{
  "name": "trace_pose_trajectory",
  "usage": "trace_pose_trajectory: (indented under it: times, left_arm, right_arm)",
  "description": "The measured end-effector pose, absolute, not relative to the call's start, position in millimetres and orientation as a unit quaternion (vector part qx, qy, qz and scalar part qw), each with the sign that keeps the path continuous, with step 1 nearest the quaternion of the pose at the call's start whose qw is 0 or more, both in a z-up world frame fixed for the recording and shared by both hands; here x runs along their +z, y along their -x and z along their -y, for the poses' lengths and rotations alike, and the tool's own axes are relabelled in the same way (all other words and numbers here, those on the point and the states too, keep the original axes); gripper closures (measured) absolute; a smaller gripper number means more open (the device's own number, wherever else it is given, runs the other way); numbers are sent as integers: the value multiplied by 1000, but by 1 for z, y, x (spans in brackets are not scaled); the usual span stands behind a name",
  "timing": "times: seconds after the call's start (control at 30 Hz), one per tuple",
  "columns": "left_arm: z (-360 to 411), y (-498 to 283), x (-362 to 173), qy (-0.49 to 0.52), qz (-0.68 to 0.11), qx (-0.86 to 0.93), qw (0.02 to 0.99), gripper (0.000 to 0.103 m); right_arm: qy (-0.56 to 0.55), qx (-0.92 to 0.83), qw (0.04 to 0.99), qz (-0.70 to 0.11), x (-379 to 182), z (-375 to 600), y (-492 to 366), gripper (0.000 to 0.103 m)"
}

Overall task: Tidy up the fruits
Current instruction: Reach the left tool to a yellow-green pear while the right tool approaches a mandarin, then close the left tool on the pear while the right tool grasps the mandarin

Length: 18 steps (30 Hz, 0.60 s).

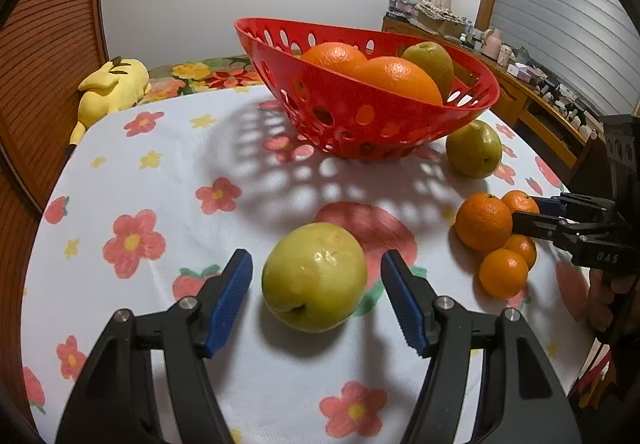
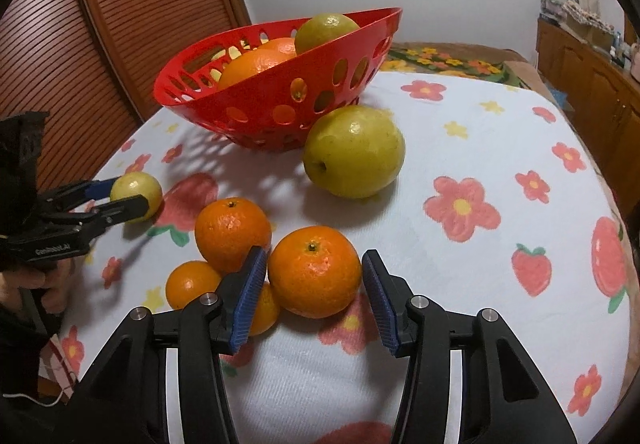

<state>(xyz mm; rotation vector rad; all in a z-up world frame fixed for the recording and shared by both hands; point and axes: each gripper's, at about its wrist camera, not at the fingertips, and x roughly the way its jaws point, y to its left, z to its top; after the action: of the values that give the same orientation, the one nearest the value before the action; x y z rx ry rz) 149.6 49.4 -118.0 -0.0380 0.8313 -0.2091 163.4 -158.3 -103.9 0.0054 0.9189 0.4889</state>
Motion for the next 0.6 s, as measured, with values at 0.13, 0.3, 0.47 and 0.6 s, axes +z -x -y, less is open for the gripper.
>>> trace_pose_trajectory:
  times: [0.13,0.3,0.47,0.6]
  left_arm:
    - [-50,-152,-121,19,-409,-97,907,36]
    - [-48,-151,-122,13,-409,-99,907,53]
    - [-48,-151,-121,13,-409,-98,907,53]
    - [-49,-151,-121,15,-409,-98,907,52]
  right_arm:
    - [3,234,869,-435,-103,159,-162,56]
    - [4,229,873,-430,-102,163,-158,57]
    - [17,212,881,-422,-101,171,-152,57]
    - [16,208,882,-422,-101,175,-150,57]
